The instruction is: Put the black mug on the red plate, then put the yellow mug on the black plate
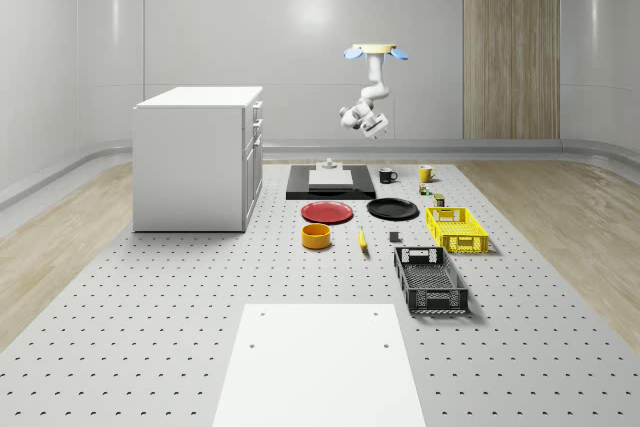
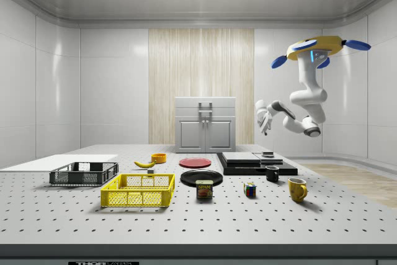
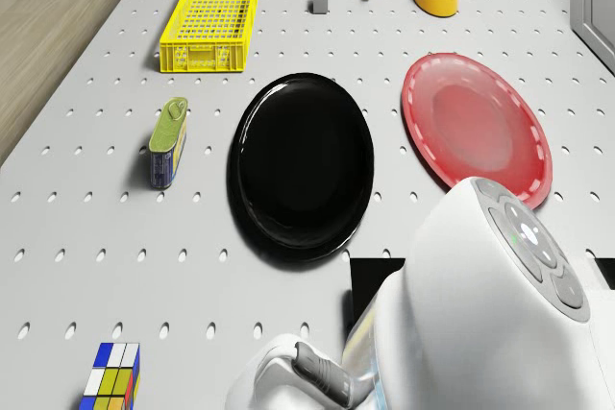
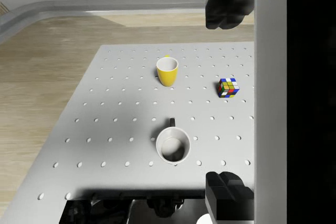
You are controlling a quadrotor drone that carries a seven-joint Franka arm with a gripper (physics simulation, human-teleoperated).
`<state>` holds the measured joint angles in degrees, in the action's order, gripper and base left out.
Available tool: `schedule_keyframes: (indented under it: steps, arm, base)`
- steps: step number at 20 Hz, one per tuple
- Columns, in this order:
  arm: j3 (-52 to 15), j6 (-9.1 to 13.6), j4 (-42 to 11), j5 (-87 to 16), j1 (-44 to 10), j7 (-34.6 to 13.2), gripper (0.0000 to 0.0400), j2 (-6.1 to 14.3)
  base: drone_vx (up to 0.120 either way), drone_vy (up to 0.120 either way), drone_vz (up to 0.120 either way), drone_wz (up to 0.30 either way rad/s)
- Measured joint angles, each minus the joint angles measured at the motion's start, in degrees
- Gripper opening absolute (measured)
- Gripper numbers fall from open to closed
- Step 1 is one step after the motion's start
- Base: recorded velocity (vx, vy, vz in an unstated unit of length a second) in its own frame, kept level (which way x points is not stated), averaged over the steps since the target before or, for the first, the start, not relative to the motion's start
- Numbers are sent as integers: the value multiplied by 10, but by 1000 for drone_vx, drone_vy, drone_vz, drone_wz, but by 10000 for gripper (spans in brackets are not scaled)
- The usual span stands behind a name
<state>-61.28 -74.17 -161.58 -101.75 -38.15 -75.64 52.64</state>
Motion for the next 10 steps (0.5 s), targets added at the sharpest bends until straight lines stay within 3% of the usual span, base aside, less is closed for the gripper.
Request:
schedule_keyframes:
  steps: [3,5,7,10]
  arm:
    - [-40,35,-25,-64,-75,-51,400,20]
    - [-59,52,-34,-89,-112,-75,400,33]
    - [-72,63,-38,-104,-141,-94,400,43]
    - [-87,72,-42,-115,-170,-113,400,58]
  base:
    - [0,0,-120,0]
    - [-100,0,-120,0]
    - [-120,0,-120,0]
    - [-13,0,-120,0]
